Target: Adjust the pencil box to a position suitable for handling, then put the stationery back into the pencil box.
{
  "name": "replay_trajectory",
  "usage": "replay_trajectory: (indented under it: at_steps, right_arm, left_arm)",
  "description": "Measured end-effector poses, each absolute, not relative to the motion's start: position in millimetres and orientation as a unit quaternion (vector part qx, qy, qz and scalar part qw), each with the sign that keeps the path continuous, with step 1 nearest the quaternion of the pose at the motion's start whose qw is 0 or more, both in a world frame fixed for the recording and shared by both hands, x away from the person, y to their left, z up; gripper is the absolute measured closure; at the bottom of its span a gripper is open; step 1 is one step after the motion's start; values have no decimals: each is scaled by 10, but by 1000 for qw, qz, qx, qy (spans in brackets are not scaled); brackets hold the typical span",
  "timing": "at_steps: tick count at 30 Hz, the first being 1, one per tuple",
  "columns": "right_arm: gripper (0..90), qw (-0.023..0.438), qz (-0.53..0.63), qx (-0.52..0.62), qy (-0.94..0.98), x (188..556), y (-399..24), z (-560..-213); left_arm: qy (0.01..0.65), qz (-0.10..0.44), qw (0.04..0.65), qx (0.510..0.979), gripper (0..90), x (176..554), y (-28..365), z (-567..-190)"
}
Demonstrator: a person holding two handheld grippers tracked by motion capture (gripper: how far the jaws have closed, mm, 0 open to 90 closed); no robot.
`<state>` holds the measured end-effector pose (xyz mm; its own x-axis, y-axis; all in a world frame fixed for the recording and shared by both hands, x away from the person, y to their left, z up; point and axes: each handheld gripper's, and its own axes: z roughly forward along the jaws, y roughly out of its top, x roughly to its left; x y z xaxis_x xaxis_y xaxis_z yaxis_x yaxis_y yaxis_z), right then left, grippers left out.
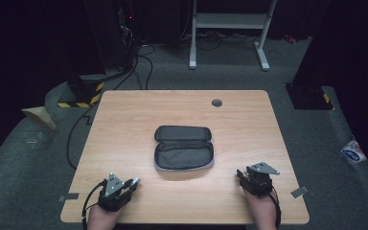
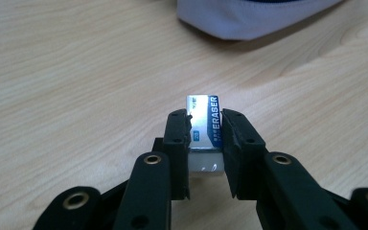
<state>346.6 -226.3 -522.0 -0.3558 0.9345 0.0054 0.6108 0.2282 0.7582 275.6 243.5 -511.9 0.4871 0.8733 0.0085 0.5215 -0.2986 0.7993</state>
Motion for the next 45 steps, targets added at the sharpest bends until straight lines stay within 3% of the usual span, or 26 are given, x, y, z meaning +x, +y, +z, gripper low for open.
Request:
replay_trajectory:
  at_steps: [27,45]
  right_arm:
    - [489,233,329,514,757,3487,-2223,-5228]
    - [482,234,328,512,759,3488,-2222,-5229]
  left_arm:
    - [424,249,434,755,729,3175,2153,-4581]
    - [411,242,439,761,729,3401,1910,-4475]
